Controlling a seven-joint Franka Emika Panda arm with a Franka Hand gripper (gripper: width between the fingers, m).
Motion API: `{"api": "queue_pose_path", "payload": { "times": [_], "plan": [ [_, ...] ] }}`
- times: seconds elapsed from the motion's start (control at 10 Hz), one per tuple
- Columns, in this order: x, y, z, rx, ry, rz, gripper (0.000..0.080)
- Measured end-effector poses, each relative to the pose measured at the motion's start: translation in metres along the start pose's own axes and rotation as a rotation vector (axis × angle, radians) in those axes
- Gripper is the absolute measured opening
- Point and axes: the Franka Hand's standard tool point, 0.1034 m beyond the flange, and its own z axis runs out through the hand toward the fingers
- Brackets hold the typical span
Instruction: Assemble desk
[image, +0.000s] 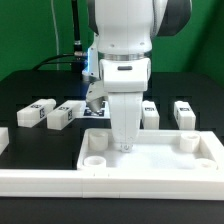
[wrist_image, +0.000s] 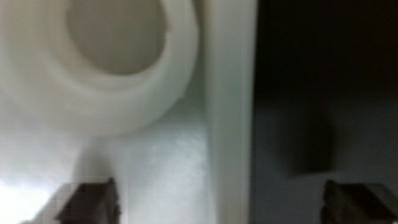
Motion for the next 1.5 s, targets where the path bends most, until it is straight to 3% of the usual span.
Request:
{"api": "queue_pose_path", "payload": {
  "times": [0.1,0.3,0.7,0.8,1.2,1.5],
  "plan": [
    [0.001,0.000,-0.002,-0.006,0.000,0.029,0.0633],
    [0.011,-0.006,-0.019,-0.033,-0.003,0.131,0.0645],
    [0.057,-0.002,-0.059,-0.086,0.004,0.344,0.0649],
    [0.062,0.000,-0.061,-0.094,0.008,0.363,0.0649],
    [0.059,0.000,-0.059,-0.092,0.008,0.379,0.0649],
    [0.061,-0.013,-0.058,-0.077,0.039,0.816,0.0649]
  ]
}}
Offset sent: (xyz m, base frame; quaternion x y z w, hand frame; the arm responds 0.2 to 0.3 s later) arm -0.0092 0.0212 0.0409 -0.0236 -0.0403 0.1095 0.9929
